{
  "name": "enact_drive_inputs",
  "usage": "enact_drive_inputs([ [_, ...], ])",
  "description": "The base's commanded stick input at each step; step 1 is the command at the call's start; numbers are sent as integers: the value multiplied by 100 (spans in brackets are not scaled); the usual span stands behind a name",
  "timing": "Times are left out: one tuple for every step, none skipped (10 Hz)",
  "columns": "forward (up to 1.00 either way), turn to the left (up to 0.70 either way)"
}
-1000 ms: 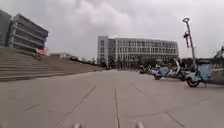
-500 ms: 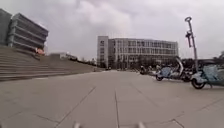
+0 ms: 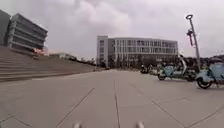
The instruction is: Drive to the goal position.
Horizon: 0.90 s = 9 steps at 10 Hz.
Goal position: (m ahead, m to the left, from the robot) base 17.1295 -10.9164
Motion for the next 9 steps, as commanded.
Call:
enact_drive_inputs([
  [50, 0],
  [50, 0],
  [50, 0],
  [50, 0],
  [50, 0],
  [50, 0],
  [50, 0],
  [50, 0],
  [50, 0],
])
